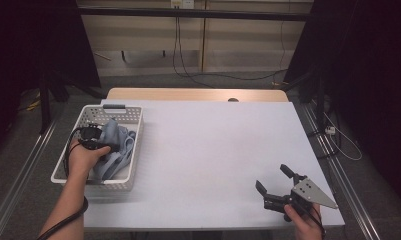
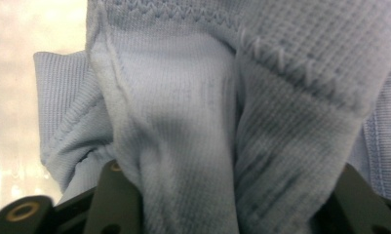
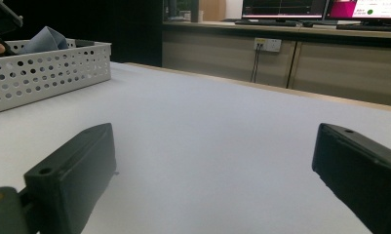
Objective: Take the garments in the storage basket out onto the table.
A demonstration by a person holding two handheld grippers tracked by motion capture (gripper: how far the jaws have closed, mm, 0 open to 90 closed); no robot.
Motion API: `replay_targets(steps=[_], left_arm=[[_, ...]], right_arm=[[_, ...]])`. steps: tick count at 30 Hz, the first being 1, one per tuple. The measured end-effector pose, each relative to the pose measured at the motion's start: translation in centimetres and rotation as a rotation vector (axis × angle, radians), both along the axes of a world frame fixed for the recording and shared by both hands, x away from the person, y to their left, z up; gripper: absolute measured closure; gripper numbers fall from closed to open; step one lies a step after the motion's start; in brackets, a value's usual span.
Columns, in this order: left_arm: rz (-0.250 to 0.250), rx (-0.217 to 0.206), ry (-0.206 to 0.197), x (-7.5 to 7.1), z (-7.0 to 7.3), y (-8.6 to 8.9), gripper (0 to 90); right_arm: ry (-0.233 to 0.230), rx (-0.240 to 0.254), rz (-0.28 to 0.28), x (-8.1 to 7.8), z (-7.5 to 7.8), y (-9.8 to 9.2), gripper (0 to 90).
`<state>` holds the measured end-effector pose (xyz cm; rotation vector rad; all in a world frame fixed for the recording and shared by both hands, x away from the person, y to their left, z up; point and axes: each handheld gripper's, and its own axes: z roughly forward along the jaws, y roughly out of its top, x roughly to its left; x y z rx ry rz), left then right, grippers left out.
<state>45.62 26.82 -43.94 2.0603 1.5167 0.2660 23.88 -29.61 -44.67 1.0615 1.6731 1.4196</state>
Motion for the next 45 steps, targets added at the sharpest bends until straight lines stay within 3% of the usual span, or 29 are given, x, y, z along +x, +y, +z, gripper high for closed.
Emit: replay_targets(steps=[6,13,15,20,25,31,39,45], left_arm=[[0.012,0.032,0.029,0.3,0.4,-0.5,55.8],[0.043,-0.002,0.042,0.3,1.1,-0.3,59.4],[0.052,-0.013,0.040,0.3,1.7,-0.2,67.1],[0.070,-0.053,0.060,0.3,3.3,-0.3,70.4],[0.061,-0.060,0.051,0.3,4.2,-0.4,71.5],[0.066,-0.091,0.036,0.5,6.7,-0.2,71.6],[0.045,-0.105,0.031,0.6,9.0,-0.3,71.6],[0.032,-0.113,0.048,0.9,11.2,-0.4,71.6]], right_arm=[[0.001,0.000,0.001,0.1,0.0,0.1,1.6],[-0.001,0.005,-0.007,0.0,0.0,-0.1,1.6],[0.002,0.007,-0.011,0.0,0.0,-0.2,1.6],[0.001,0.006,-0.010,0.0,0.0,-0.1,1.7],[-0.003,0.008,-0.011,-0.1,0.0,-0.1,1.6],[-0.001,0.010,-0.012,-0.1,0.0,-0.2,1.6],[-0.001,0.008,-0.011,-0.1,0.0,-0.2,1.6],[0.001,0.007,-0.009,0.0,0.0,-0.2,1.6]])
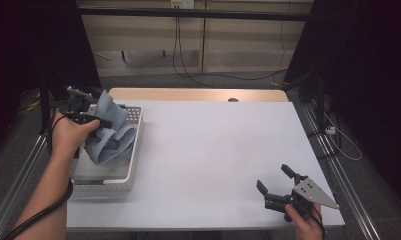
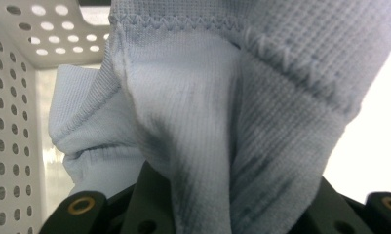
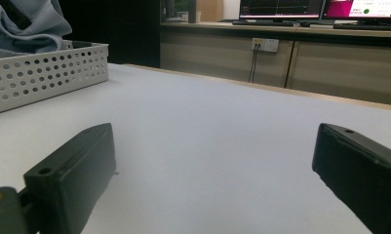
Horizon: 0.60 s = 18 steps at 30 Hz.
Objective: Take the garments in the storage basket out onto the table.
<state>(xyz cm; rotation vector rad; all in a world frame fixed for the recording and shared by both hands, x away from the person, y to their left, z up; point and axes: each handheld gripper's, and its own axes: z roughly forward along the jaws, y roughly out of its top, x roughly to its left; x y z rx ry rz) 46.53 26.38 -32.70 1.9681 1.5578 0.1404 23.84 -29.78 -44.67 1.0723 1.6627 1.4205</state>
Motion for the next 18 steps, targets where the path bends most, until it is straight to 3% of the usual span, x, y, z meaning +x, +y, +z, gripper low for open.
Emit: replay_targets(steps=[9,18], left_arm=[[-0.027,-0.003,-0.014,0.5,3.7,-0.9,71.3],[-0.065,-0.033,-0.042,0.3,6.0,-1.8,71.0]], right_arm=[[-0.003,0.003,0.000,0.0,0.0,0.0,1.6],[-0.004,0.001,0.002,-0.1,0.0,0.0,1.6]])
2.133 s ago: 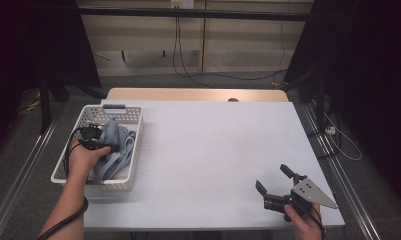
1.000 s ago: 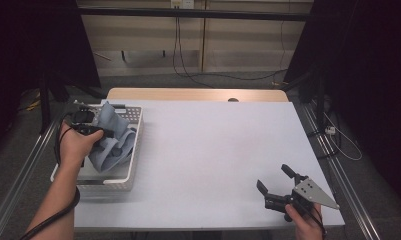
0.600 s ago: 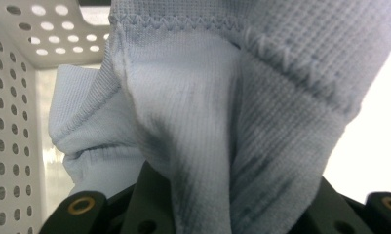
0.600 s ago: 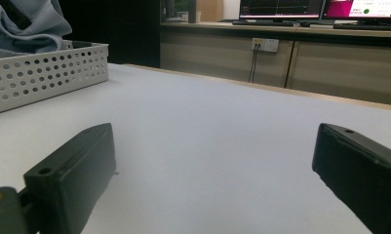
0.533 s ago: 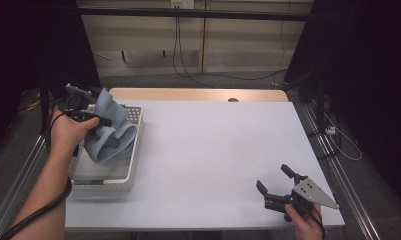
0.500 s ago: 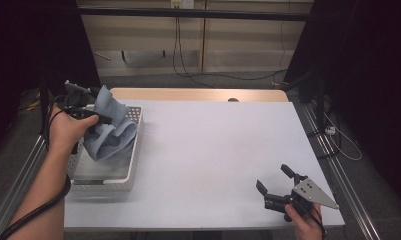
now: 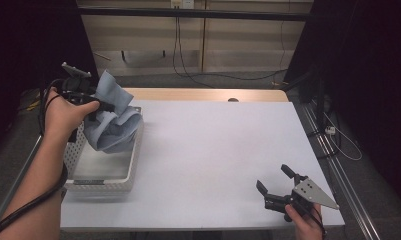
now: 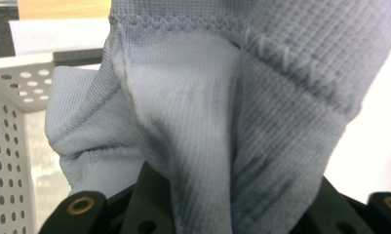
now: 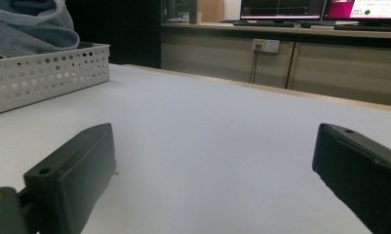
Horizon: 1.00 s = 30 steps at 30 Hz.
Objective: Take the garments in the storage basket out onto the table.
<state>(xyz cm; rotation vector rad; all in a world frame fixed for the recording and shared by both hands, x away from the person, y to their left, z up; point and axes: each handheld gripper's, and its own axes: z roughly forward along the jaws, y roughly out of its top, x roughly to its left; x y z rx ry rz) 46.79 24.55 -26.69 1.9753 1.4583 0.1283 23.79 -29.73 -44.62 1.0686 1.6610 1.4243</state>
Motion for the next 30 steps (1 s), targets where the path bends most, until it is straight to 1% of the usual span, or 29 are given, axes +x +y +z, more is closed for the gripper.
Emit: replay_targets(steps=[4,6,7,8,10,11,12,14,15,16,19,20,21,22,23,24,25,26,27,28,30], left_arm=[[-0.007,-0.014,-0.003,-0.1,0.6,-0.5,70.9],[-0.019,-0.025,-0.006,-0.1,1.0,-0.7,70.9],[-0.025,-0.035,-0.009,-0.1,1.5,-0.9,70.9],[-0.025,-0.035,-0.009,-0.1,1.5,-0.9,70.9],[-0.033,-0.034,-0.011,-0.1,1.9,-1.2,70.9],[-0.042,-0.034,-0.015,-0.2,2.3,-1.6,70.9],[-0.042,-0.034,-0.015,-0.2,2.3,-1.6,70.8],[-0.068,-0.046,-0.021,-0.3,2.8,-2.3,70.8],[-0.068,-0.046,-0.021,-0.3,2.8,-2.3,70.8],[-0.066,-0.056,-0.028,-0.3,2.9,-2.7,70.8],[-0.108,-0.054,-0.031,-0.5,3.3,-3.9,70.7],[-0.108,-0.054,-0.031,-0.5,3.3,-3.9,70.7],[-0.118,-0.053,-0.033,-0.5,3.3,-4.2,70.7],[-0.126,-0.061,-0.034,-0.5,3.4,-4.6,70.7],[-0.149,-0.074,-0.035,-0.6,3.4,-5.2,70.7],[-0.149,-0.074,-0.035,-0.6,3.4,-5.2,70.6],[-0.173,-0.089,-0.030,-0.7,3.4,-5.9,70.7],[-0.173,-0.089,-0.030,-0.7,3.4,-5.9,70.6],[-0.190,-0.093,-0.030,-0.8,3.3,-6.7,70.6],[-0.190,-0.093,-0.030,-0.8,3.3,-6.7,70.6],[-0.211,-0.087,-0.025,-0.8,3.2,-7.5,70.6]], right_arm=[[0.000,-0.001,0.000,0.0,0.0,0.0,1.6],[0.001,-0.001,-0.001,0.0,0.0,0.0,1.6],[0.001,-0.001,-0.001,0.0,0.0,0.0,1.6],[0.001,-0.001,-0.001,0.0,0.0,0.0,1.6],[-0.001,-0.004,0.002,0.0,0.0,0.0,1.6],[0.000,-0.003,0.002,0.0,0.0,0.0,1.6],[0.000,-0.003,0.002,0.0,0.0,0.0,1.6],[0.003,-0.001,0.000,0.0,0.0,0.1,1.6],[0.002,-0.002,0.002,0.0,0.0,0.1,1.6],[0.001,-0.003,0.003,0.0,0.0,0.1,1.6],[0.001,-0.004,0.003,0.0,0.0,0.1,1.6],[0.001,-0.004,0.003,0.0,0.0,0.1,1.6],[0.002,-0.004,0.003,0.0,0.0,0.1,1.6],[0.003,-0.003,0.001,0.0,0.0,0.0,1.6],[0.002,-0.003,0.001,0.0,-0.1,0.0,1.6],[0.002,-0.003,0.002,0.0,0.0,0.1,1.6],[0.002,-0.003,0.001,0.0,0.0,0.1,1.6],[0.002,-0.003,0.001,0.0,0.0,0.1,1.6],[0.001,-0.004,0.003,0.0,0.0,0.1,1.6],[0.001,-0.004,0.003,0.0,0.0,0.1,1.6],[0.001,-0.004,0.003,0.0,0.0,0.1,1.6]])
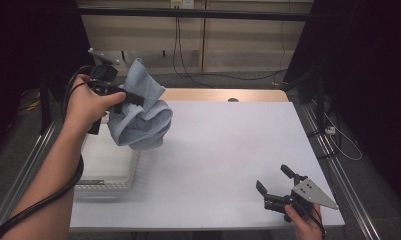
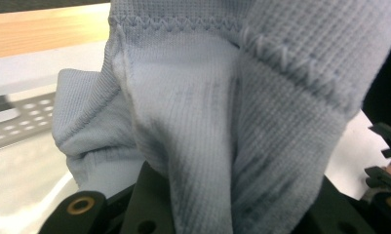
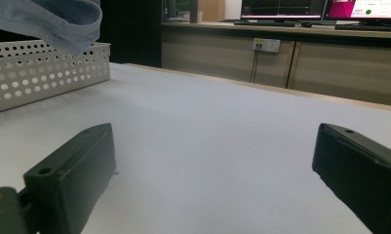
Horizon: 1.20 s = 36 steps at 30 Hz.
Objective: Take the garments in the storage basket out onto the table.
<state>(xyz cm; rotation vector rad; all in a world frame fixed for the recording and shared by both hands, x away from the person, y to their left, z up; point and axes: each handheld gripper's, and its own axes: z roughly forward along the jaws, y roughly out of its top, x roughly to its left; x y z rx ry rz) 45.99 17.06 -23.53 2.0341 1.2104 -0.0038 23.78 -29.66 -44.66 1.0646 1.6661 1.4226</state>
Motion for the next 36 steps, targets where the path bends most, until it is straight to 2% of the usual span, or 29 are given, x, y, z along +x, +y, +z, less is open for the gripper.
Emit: replay_targets(steps=[6,13,22,36], left_arm=[[-0.068,0.006,0.008,-0.3,-0.7,-2.5,70.4],[-0.114,-0.006,0.021,-0.5,-1.8,-4.2,70.3],[-0.161,-0.026,0.049,-0.9,-3.8,-6.0,70.1],[-0.203,-0.046,0.062,-1.4,-6.7,-7.9,69.7]], right_arm=[[0.000,0.001,-0.003,0.0,0.0,-0.1,1.6],[0.002,-0.002,0.000,0.0,0.0,-0.1,1.6],[0.004,-0.001,0.001,0.0,0.0,0.0,1.6],[0.006,-0.003,0.005,0.0,0.0,0.0,1.6]])
